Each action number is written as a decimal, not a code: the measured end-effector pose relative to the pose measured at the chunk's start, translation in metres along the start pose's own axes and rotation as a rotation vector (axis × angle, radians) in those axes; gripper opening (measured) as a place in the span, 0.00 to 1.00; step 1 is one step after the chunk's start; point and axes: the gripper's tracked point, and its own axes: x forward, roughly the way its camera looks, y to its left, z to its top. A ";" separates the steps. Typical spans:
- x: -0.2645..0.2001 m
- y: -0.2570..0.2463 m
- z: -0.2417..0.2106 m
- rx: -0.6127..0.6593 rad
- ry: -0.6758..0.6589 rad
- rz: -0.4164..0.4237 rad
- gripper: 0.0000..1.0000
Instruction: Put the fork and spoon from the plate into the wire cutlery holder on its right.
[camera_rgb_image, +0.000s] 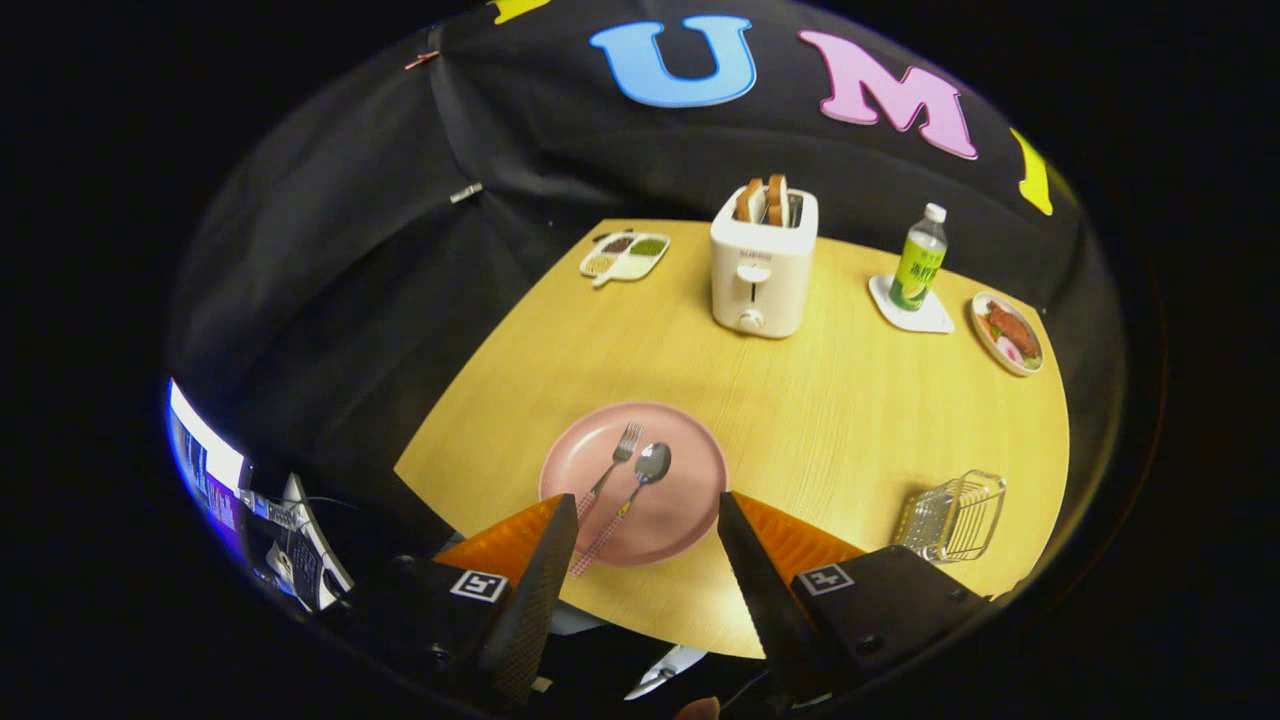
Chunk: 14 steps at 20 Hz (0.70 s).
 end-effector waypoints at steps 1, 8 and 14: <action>0.012 0.004 -0.010 -0.001 0.041 0.007 0.88; 0.082 0.020 -0.065 0.005 0.243 -0.006 0.76; 0.112 0.016 -0.084 0.035 0.324 -0.046 0.70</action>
